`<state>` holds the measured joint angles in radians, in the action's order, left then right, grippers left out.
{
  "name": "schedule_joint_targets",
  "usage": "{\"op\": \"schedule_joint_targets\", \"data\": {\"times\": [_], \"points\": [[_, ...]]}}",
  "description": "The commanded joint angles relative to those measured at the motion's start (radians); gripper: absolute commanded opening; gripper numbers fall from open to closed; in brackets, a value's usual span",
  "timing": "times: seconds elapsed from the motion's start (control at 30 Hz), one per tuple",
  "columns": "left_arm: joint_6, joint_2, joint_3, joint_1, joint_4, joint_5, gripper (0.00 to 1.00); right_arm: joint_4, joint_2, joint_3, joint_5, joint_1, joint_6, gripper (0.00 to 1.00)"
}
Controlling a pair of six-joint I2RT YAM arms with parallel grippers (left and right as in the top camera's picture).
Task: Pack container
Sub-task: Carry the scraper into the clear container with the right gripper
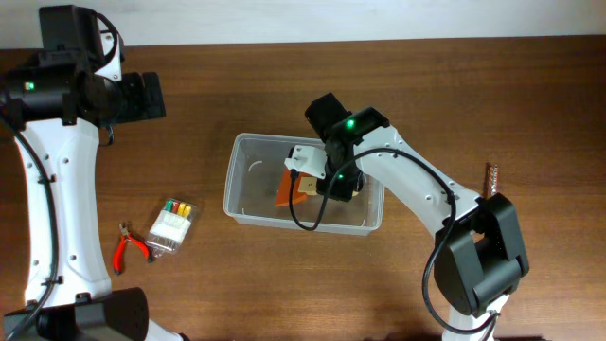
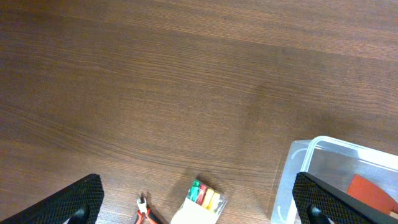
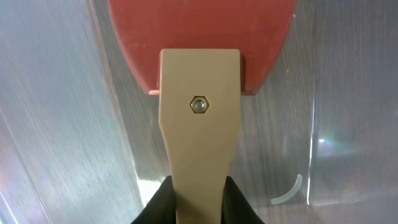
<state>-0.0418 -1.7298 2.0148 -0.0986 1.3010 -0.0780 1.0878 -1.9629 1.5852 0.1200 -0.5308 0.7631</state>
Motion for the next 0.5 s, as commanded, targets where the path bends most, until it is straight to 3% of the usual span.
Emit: {"op": "schedule_joint_targets", "data": {"times": [0.0,0.03,0.13,0.2,0.33,0.47], "points": [[0.002,-0.007,-0.004,-0.003,0.001,0.011,0.99,0.000,-0.013,-0.003,0.032,0.003,0.007,0.29],[0.002,-0.007,-0.004,-0.003,0.001,0.011,0.99,0.000,-0.013,-0.003,0.032,0.003,0.007,0.32],[0.002,-0.007,-0.004,-0.003,0.001,0.011,0.99,-0.001,-0.013,-0.003,0.032,0.003,0.007,0.60],[0.002,-0.007,-0.004,-0.003,0.001,0.011,0.99,0.000,-0.013,-0.003,0.031,0.003,0.006,0.68],[0.002,-0.007,-0.004,-0.003,0.001,0.011,0.99,-0.004,-0.013,0.012,0.003,0.003,-0.044,0.77],[0.002,-0.007,-0.004,-0.003,0.001,0.011,0.99,0.017,0.006,0.140,-0.241,0.008,-0.324,0.83]]}}
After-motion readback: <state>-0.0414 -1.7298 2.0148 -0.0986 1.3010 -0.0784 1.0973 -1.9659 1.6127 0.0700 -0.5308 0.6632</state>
